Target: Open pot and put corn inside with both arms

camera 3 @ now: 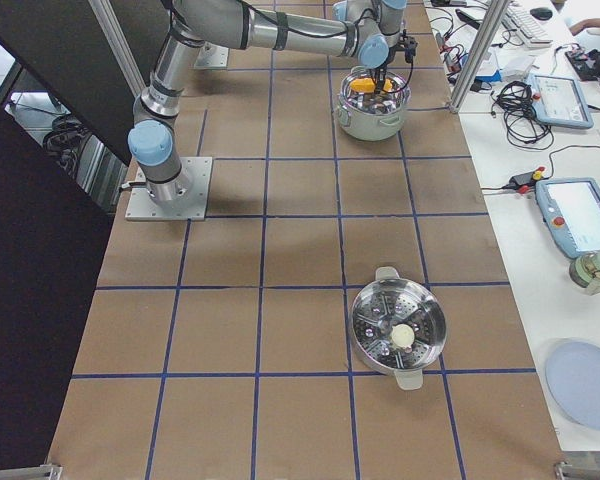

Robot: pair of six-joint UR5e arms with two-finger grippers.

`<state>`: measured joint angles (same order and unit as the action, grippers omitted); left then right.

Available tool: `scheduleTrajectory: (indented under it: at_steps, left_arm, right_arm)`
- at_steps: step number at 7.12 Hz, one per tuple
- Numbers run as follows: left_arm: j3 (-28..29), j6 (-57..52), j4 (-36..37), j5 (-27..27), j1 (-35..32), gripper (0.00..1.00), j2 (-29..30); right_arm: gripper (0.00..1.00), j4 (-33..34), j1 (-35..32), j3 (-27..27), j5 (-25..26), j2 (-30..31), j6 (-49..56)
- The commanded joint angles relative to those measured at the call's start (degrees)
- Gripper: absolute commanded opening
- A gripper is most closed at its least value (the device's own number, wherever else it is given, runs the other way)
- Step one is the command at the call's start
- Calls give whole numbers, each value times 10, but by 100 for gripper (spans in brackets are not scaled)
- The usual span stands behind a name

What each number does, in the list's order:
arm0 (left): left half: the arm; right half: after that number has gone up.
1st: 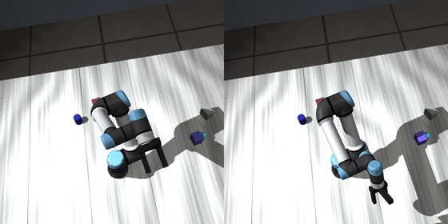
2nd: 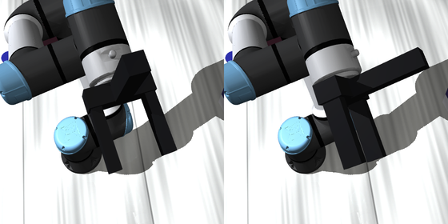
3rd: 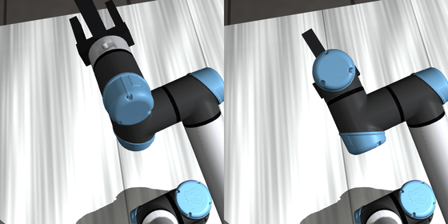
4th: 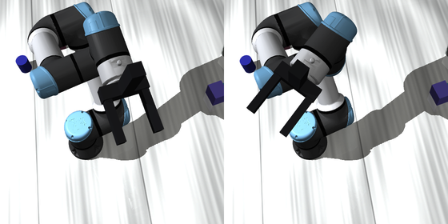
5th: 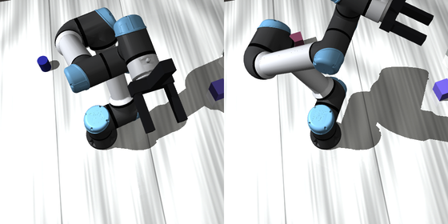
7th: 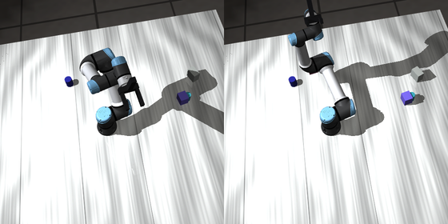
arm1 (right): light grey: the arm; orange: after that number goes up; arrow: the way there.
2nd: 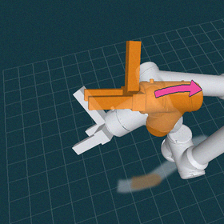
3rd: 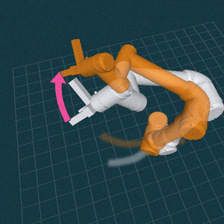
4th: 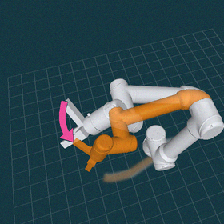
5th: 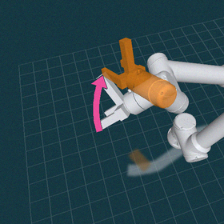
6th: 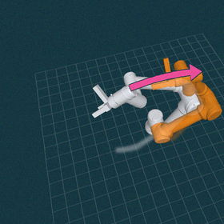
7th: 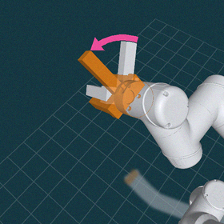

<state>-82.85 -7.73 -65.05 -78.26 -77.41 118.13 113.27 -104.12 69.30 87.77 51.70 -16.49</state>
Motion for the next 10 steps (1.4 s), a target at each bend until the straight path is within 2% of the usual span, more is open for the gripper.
scheduleTrajectory:
  at_steps: [1,2,3,4,5,6,7,8,9,10]
  left_arm:
    - [-84,-10,96,2,9,33,13]
    - [-92,-13,102,1,9,36,20]
    - [-99,-13,108,-1,9,73,25]
    - [-100,-9,107,-6,8,100,12]
    - [-85,18,75,-11,-3,100,-15]
    - [-79,53,30,-44,-19,100,-52]
    - [-74,65,-33,-82,-60,100,-119]
    - [-59,84,-107,-134,-98,100,-172]
    - [-39,93,-165,-161,-126,100,-209]
    - [-21,93,-222,-157,-139,100,-227]
  right_arm:
    - [9,22,-1,7,14,-20,3]
    - [14,22,-1,15,21,-22,4]
    - [37,31,-1,27,32,-23,3]
    - [74,41,-1,34,40,-22,3]
    - [94,41,-1,28,39,-15,-1]
    - [100,36,0,23,34,7,0]
    - [100,13,1,26,35,43,0]
    - [100,-36,2,23,36,82,-1]
    - [100,-118,7,30,36,155,1]
    - [100,-186,18,36,36,221,6]
